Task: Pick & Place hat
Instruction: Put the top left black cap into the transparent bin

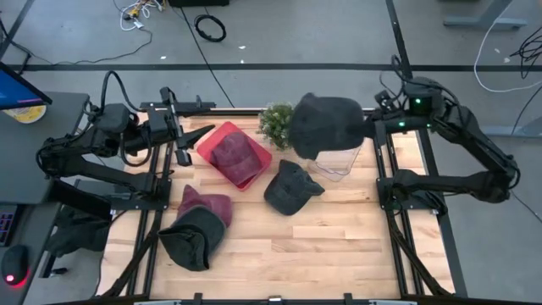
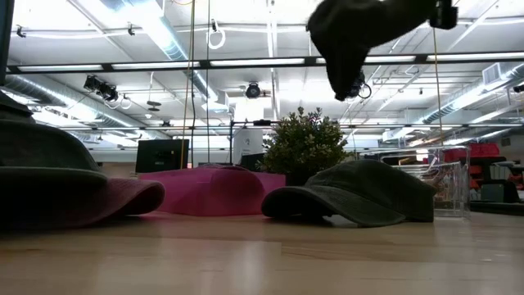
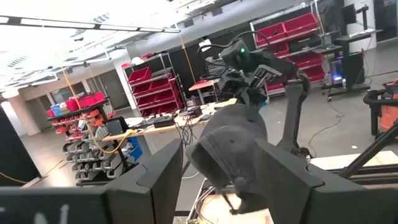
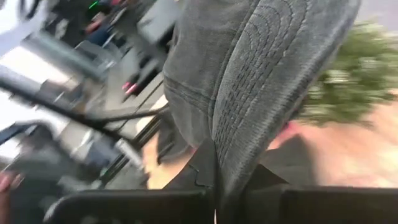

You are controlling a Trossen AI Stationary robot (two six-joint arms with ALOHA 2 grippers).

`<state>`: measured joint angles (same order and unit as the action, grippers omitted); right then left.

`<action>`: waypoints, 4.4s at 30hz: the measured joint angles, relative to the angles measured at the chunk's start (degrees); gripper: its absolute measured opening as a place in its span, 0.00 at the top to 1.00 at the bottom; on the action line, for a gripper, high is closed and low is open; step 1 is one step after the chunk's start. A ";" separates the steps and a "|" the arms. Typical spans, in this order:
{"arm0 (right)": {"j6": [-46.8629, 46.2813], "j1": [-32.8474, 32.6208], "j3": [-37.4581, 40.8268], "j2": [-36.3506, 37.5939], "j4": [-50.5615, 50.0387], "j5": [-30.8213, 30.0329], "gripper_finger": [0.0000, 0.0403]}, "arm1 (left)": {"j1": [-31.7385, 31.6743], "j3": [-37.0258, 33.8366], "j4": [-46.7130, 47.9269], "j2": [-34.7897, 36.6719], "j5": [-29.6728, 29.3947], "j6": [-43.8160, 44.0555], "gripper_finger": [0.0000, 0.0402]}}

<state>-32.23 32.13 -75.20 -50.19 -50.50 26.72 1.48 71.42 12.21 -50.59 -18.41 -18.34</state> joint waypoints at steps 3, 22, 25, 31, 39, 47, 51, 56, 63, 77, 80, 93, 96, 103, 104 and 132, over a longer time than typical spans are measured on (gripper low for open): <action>-1.66 0.96 0.00 2.13 -2.93 -6.86 0.99 | -0.02 0.00 0.15 0.00 0.00 0.67 0.51; 10.97 2.31 0.00 -1.67 -20.83 -30.86 0.99 | -0.01 -0.02 0.74 -0.02 -0.02 1.33 0.51; 17.44 2.31 0.00 -4.88 -23.51 -35.06 0.99 | 0.00 -0.07 1.81 -0.02 -0.04 2.75 0.51; 27.14 2.31 0.00 -10.68 -24.83 -39.78 0.99 | -0.02 -0.07 4.44 -0.42 -0.08 5.22 0.51; 32.31 2.29 0.00 -16.18 -26.96 -41.40 0.99 | -0.02 -0.09 5.80 -1.53 -1.09 5.72 0.51; 32.96 2.26 0.00 -19.97 -28.78 -40.63 0.99 | -0.02 -0.07 5.62 -2.42 -2.74 5.19 0.51; 33.33 2.28 0.00 -21.92 -29.31 -40.37 0.99 | -0.02 -0.07 5.61 -2.62 -3.02 5.07 0.51; 34.07 2.28 -0.02 -24.63 -29.13 -38.63 0.99 | -0.02 -0.07 5.69 -3.13 -3.03 5.07 0.51; 34.89 2.26 -0.09 -28.98 -29.20 -37.26 0.99 | -0.02 -0.07 5.64 -3.39 -3.04 5.09 0.51; 37.24 2.28 -0.15 -32.96 -27.09 -35.69 0.98 | -0.02 -0.07 5.68 -3.43 -3.04 5.22 0.51; 37.26 2.33 -0.11 -32.96 -25.34 -34.50 0.98 | -0.02 -0.07 5.68 -3.43 -3.02 5.21 0.51; 37.92 2.33 0.51 -34.45 -22.03 -30.50 0.99 | -0.02 -0.07 5.68 -3.43 -3.02 5.14 0.51; 38.05 2.33 2.65 -34.96 -20.89 -30.56 0.99 | -0.02 -0.07 5.68 -3.43 -3.03 5.13 0.51; 38.06 2.35 10.01 -34.95 -16.60 -30.46 0.99 | -0.02 -0.07 5.68 -3.43 -3.04 5.13 0.51; 38.67 2.35 10.78 -34.96 -16.46 -30.11 0.99 | -0.02 -0.07 5.68 -3.43 -3.04 5.13 0.51; 45.16 2.30 12.37 -34.53 -16.18 -45.66 0.67 | -0.57 -0.07 6.16 -3.43 -3.03 5.32 0.51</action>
<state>12.93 34.43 -62.83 -84.72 -66.68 -18.94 0.91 71.35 18.37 -54.02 -21.44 -13.03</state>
